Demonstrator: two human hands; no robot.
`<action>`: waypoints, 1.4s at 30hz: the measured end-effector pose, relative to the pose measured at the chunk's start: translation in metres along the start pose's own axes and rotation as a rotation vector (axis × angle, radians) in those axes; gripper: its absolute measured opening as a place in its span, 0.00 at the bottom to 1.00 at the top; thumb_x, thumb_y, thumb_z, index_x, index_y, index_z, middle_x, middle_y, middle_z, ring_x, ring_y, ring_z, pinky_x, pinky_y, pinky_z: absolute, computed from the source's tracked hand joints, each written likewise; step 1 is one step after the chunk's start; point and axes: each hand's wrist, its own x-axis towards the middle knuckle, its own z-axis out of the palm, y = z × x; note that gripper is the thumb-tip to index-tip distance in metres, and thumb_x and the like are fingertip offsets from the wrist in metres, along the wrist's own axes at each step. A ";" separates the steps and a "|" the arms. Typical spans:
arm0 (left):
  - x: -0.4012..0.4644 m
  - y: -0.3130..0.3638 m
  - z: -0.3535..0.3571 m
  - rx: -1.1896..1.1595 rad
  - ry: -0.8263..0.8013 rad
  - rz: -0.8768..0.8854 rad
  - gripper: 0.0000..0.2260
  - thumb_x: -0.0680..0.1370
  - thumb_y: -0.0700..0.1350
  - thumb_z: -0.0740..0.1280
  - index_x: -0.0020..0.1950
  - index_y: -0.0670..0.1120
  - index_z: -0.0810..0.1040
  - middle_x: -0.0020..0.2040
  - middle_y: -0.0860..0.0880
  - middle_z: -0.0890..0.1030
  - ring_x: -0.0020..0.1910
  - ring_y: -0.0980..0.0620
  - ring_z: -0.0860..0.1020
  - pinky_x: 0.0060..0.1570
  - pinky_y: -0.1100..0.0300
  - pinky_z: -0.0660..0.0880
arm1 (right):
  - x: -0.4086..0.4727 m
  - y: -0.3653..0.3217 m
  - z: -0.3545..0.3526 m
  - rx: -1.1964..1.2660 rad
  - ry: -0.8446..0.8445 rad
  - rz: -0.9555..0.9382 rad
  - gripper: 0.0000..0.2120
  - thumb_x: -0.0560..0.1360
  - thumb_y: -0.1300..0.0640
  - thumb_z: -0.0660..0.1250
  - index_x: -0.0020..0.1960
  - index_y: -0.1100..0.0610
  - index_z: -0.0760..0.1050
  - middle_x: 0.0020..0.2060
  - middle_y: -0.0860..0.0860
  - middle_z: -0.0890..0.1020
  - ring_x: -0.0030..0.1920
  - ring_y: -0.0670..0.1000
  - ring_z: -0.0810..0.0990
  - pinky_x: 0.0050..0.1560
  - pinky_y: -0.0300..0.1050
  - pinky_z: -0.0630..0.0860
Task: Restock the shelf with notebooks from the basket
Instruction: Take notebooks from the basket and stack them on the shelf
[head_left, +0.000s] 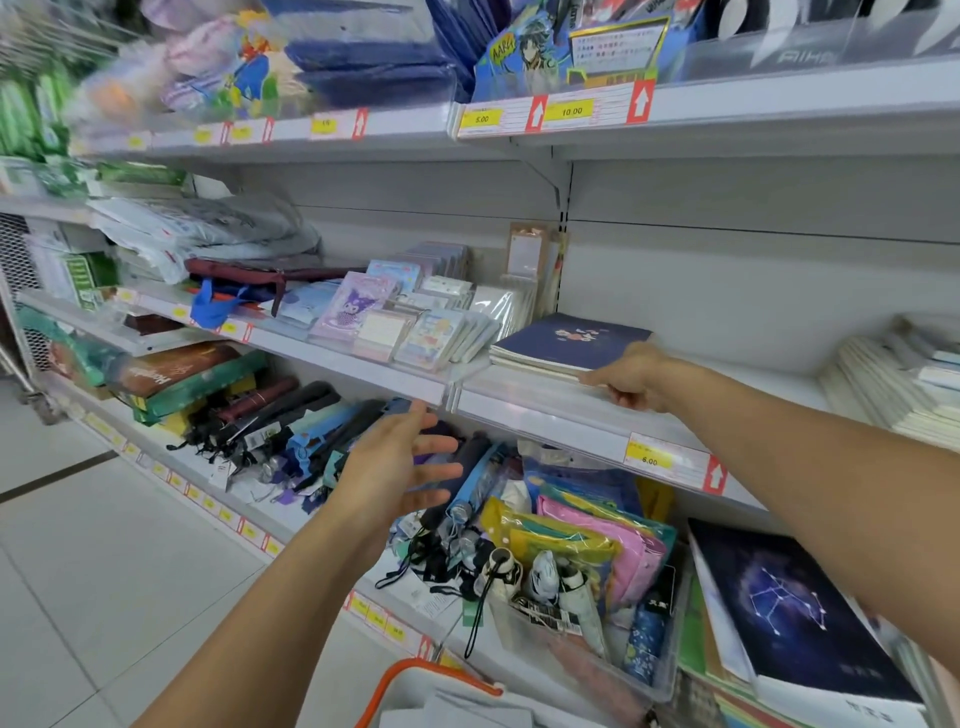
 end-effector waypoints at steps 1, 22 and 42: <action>0.001 -0.001 0.000 0.000 0.005 0.002 0.14 0.81 0.59 0.60 0.56 0.51 0.78 0.42 0.52 0.86 0.39 0.50 0.86 0.32 0.58 0.82 | 0.003 0.000 0.001 -0.057 0.033 -0.015 0.16 0.73 0.53 0.77 0.41 0.60 0.72 0.29 0.55 0.73 0.26 0.50 0.68 0.27 0.42 0.68; -0.005 -0.052 -0.025 0.873 -0.292 -0.301 0.19 0.80 0.60 0.61 0.57 0.45 0.78 0.50 0.46 0.83 0.45 0.47 0.84 0.39 0.56 0.81 | -0.154 0.093 0.169 -0.411 -0.252 -0.513 0.24 0.72 0.36 0.70 0.36 0.58 0.79 0.33 0.52 0.82 0.37 0.54 0.82 0.36 0.47 0.75; -0.012 -0.070 -0.049 1.207 -0.451 -0.282 0.33 0.71 0.67 0.68 0.69 0.50 0.71 0.63 0.51 0.76 0.55 0.52 0.79 0.52 0.54 0.79 | -0.193 0.220 0.187 0.767 -0.350 0.135 0.12 0.69 0.63 0.76 0.51 0.61 0.80 0.55 0.61 0.84 0.52 0.59 0.84 0.50 0.52 0.83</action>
